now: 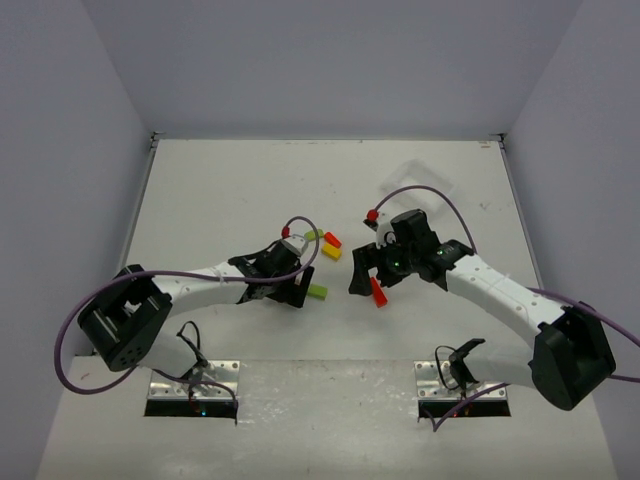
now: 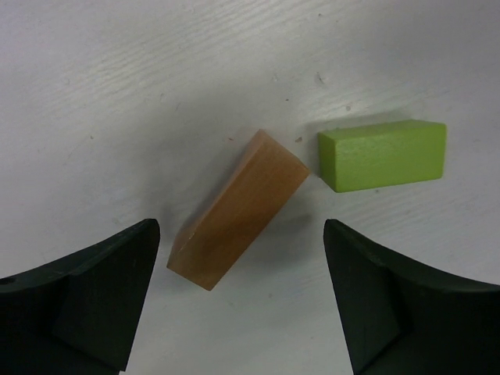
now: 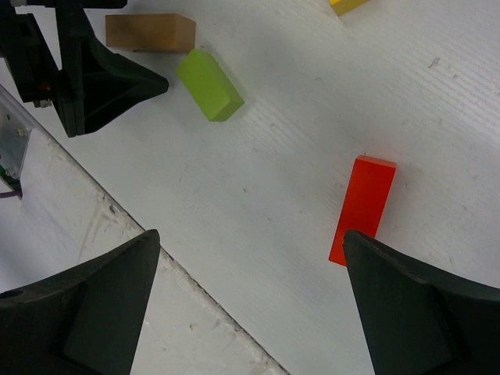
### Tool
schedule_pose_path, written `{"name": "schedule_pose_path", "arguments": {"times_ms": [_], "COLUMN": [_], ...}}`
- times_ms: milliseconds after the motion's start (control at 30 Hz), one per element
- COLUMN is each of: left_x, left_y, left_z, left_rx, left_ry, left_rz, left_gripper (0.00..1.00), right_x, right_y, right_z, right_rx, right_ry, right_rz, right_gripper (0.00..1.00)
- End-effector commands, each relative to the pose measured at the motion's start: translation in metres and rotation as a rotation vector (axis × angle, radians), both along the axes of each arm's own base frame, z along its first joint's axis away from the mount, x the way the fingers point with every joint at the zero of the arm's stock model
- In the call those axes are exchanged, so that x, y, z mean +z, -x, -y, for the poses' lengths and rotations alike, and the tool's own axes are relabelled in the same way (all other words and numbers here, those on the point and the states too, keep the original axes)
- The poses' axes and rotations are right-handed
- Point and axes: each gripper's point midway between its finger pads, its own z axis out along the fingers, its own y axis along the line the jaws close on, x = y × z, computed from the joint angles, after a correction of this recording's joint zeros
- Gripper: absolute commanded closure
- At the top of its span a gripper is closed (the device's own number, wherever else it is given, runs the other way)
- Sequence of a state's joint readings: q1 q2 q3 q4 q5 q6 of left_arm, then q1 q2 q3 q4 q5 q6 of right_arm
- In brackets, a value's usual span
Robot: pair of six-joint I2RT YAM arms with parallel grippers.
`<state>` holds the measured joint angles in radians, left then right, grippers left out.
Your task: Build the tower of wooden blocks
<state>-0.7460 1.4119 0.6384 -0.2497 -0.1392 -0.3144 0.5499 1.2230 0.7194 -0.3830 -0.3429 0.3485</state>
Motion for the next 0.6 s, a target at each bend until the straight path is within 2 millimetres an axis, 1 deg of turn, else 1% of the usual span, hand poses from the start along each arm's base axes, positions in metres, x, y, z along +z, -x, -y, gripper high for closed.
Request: {"name": "schedule_pose_path", "arguments": {"times_ms": [0,33,100,133,267,333,400,500,567], "left_x": [0.008,0.007,0.006,0.006,0.004,0.009,0.019,0.045,0.071], "left_y": [-0.013,-0.013,-0.014,-0.014,-0.014,-0.014,-0.016,-0.019,-0.022], "left_z": [0.004,0.005,0.005,0.006,0.005,0.003,0.006,0.014,0.03], "left_rx": [0.027,0.027,0.027,0.028,0.041,0.06,0.08,0.114,0.133], "left_ry": [-0.018,-0.016,-0.016,-0.018,-0.026,-0.024,-0.003,0.051,0.136], "left_rz": [0.03,0.03,0.031,0.028,0.021,0.026,0.04,0.072,0.099], "left_gripper": [0.23,0.3,0.4,0.49,0.75,0.86,0.91,0.96,0.97], "right_x": [0.009,0.009,0.008,0.007,0.008,0.01,0.011,0.013,0.016], "right_y": [-0.008,-0.009,-0.009,-0.009,-0.009,-0.009,-0.009,-0.011,-0.011], "right_z": [-0.002,-0.001,0.0,0.0,0.001,0.001,0.002,0.005,0.008], "right_rx": [-0.012,-0.015,-0.022,-0.024,-0.03,-0.035,-0.04,-0.07,-0.098], "right_ry": [-0.024,-0.021,-0.015,-0.013,-0.013,-0.018,-0.018,-0.013,-0.01], "right_rz": [0.05,0.052,0.051,0.05,0.052,0.059,0.062,0.068,0.072], "right_gripper": [0.01,0.01,0.01,0.01,0.01,0.01,0.01,0.01,0.01]}}
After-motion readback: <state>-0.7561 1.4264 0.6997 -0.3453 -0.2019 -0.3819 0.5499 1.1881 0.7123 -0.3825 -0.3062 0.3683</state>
